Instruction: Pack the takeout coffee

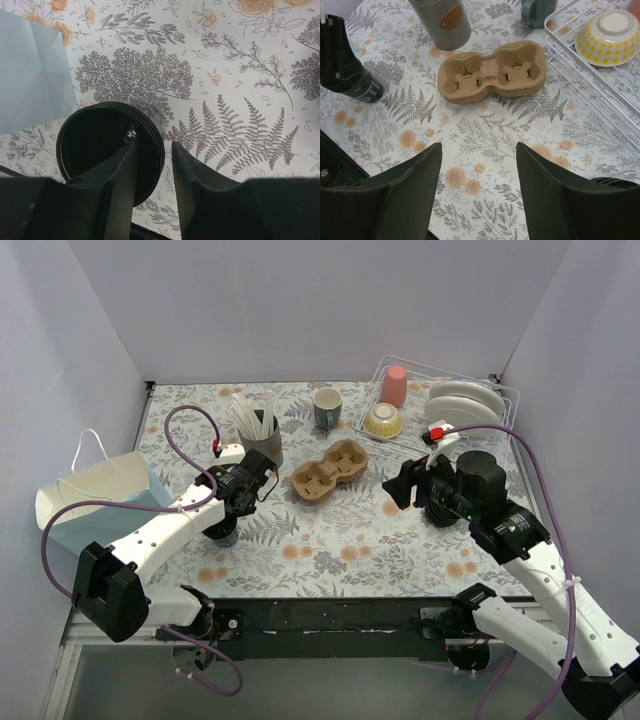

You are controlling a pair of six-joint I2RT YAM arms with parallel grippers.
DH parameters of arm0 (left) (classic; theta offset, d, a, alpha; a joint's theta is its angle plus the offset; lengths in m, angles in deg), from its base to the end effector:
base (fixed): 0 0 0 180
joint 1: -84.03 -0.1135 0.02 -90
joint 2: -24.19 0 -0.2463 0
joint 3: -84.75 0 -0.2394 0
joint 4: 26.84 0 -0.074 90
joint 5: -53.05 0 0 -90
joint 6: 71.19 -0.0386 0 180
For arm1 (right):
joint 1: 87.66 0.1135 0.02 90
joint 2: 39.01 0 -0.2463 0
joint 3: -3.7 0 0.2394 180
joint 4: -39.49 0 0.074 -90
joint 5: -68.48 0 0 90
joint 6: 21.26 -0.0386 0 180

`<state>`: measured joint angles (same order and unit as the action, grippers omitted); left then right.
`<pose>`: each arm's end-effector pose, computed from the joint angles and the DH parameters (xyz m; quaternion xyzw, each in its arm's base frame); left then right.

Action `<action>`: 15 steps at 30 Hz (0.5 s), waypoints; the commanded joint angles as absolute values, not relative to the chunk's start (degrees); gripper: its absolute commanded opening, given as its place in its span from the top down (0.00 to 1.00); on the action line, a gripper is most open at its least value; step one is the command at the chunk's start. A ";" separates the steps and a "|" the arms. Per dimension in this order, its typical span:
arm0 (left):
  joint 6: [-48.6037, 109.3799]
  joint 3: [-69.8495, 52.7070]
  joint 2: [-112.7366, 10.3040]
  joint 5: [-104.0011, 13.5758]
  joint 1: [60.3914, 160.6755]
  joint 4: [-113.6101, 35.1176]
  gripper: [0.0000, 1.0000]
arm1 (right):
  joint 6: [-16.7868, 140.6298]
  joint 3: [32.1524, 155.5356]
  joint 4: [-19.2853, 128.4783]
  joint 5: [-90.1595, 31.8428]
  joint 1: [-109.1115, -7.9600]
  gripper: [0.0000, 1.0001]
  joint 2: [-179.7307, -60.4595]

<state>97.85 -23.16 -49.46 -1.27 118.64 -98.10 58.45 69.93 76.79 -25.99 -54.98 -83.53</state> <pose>0.1948 -0.1070 0.2427 -0.3982 0.8541 0.0468 0.3313 0.1458 0.0971 0.3445 -0.1776 0.7761 0.2502 0.5508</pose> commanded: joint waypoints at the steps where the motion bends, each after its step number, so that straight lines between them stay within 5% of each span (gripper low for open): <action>1: 99.05 -23.52 -48.06 -0.66 118.14 -98.22 0.69 | 59.24 69.98 75.45 -26.79 -55.14 0.32 -83.40; 15: 96.51 -23.26 -48.14 -1.88 118.05 -97.42 1.00 | 59.42 69.54 75.97 -27.14 -55.06 0.32 -83.92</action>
